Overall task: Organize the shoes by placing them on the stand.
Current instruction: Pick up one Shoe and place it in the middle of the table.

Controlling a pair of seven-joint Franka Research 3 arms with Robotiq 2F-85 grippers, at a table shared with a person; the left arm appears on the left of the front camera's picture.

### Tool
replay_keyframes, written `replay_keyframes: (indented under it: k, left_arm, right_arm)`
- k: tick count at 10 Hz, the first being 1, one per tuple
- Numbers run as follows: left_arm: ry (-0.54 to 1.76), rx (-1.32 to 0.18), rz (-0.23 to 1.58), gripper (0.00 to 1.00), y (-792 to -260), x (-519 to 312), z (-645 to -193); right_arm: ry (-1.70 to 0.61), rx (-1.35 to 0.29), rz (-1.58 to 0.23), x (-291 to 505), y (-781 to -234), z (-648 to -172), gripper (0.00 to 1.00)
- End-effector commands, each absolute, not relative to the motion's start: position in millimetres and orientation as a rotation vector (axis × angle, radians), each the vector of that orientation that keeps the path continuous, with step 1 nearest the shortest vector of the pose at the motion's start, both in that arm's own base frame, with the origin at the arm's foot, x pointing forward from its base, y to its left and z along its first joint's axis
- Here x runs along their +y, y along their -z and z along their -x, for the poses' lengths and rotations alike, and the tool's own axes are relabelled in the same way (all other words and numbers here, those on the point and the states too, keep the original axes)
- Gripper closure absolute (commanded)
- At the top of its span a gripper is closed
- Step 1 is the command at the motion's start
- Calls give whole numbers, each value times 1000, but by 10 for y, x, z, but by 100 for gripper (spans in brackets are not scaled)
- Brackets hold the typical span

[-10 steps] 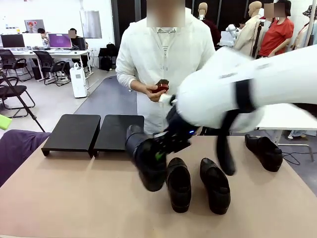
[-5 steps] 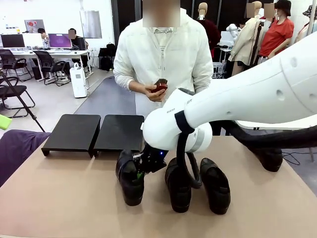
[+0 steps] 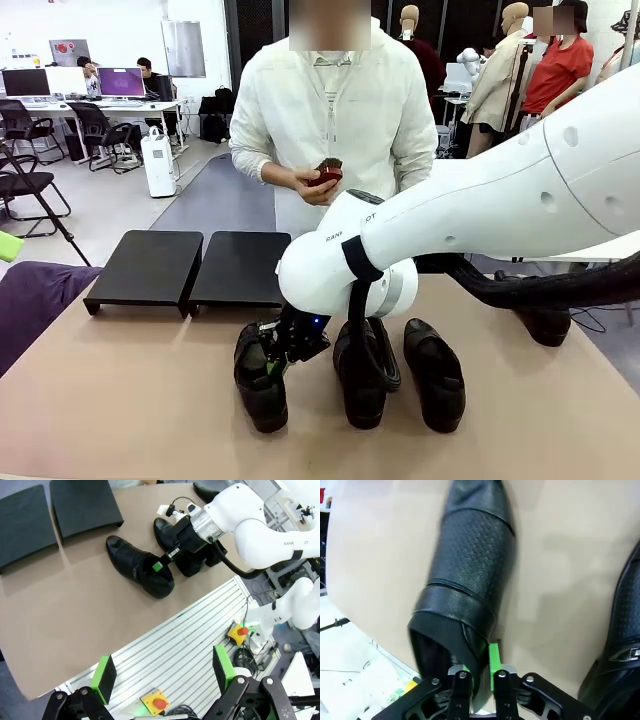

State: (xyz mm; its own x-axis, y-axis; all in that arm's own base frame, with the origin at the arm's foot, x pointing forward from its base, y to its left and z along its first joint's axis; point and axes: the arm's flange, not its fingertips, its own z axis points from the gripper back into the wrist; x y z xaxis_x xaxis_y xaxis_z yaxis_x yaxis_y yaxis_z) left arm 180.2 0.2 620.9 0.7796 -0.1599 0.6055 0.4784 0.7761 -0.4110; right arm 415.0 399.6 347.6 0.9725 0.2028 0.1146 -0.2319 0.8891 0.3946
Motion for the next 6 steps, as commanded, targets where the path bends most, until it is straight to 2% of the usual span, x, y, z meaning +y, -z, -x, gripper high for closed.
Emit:
replay_keyframes:
  k: [1,3,6]
  left_arm:
    - [384,-585,606,0,-6223,13,-1795]
    - [384,-585,606,0,-6223,13,-1795]
    - [384,-585,606,0,-6223,13,-1795]
  right_arm:
    - [-247,-75,-464,3962,-3594,-4116,0]
    - [-298,-23,-525,3861,-3781,-3992,0]
    - [-345,-155,-515,3172,-4578,-3695,0]
